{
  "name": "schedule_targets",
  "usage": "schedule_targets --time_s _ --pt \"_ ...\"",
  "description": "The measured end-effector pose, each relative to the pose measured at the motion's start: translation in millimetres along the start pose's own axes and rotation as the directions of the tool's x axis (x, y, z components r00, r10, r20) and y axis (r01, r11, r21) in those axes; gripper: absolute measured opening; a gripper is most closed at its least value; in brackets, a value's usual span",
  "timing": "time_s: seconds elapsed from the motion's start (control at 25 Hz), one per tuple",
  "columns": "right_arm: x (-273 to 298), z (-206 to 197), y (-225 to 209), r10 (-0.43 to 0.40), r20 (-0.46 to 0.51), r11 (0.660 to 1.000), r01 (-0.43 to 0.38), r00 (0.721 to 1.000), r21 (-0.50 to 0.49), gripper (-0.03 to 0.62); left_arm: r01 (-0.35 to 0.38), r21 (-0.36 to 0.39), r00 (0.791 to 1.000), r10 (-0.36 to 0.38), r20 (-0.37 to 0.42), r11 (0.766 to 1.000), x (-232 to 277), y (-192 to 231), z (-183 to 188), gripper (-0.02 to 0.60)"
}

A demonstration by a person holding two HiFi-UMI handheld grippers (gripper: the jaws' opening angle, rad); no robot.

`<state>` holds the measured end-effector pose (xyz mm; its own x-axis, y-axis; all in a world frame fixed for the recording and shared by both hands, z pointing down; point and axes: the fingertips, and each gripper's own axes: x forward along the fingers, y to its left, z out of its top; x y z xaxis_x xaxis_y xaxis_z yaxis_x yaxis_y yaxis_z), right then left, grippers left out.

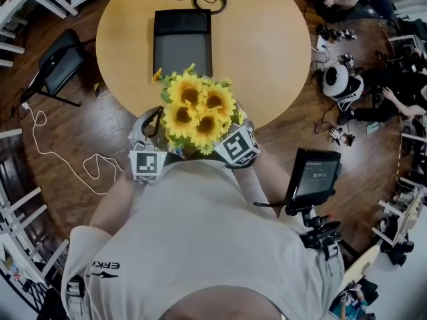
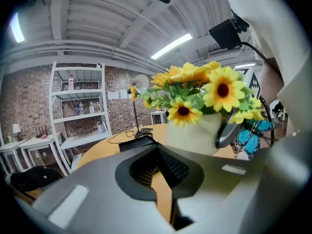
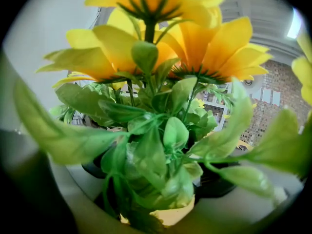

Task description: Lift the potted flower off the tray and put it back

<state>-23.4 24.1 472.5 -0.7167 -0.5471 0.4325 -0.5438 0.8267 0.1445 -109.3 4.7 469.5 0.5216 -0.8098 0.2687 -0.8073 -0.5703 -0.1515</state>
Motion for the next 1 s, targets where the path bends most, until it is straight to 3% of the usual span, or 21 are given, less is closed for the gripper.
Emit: schedule_targets --time_s 0.24,0.44,0.72,1.0 --pt "6 -7 29 -0.053 -0.021 0.998 0.054 0.998 0.035 0.520 0.062 0.002 0.998 -0.062 0.014 0.998 -20 0 -14 0.002" --pt "3 -21 45 -0.033 -0.043 0.998 0.035 0.999 0.046 0.519 0.077 -0.003 0.997 -0.077 -0.007 0.997 -28 -11 -20 0.002" --pt "7 -53 43 0.053 -0.070 0.998 -0.050 0.996 0.047 0.518 0.052 -0.020 0.996 -0.054 -0.068 0.998 -17 -29 -34 0.002" --pt "31 -89 34 0.094 -0.105 0.994 -0.088 0.990 0.057 0.518 -0.002 -0.050 0.987 -0.006 -0.160 0.999 -11 -28 -73 0.002"
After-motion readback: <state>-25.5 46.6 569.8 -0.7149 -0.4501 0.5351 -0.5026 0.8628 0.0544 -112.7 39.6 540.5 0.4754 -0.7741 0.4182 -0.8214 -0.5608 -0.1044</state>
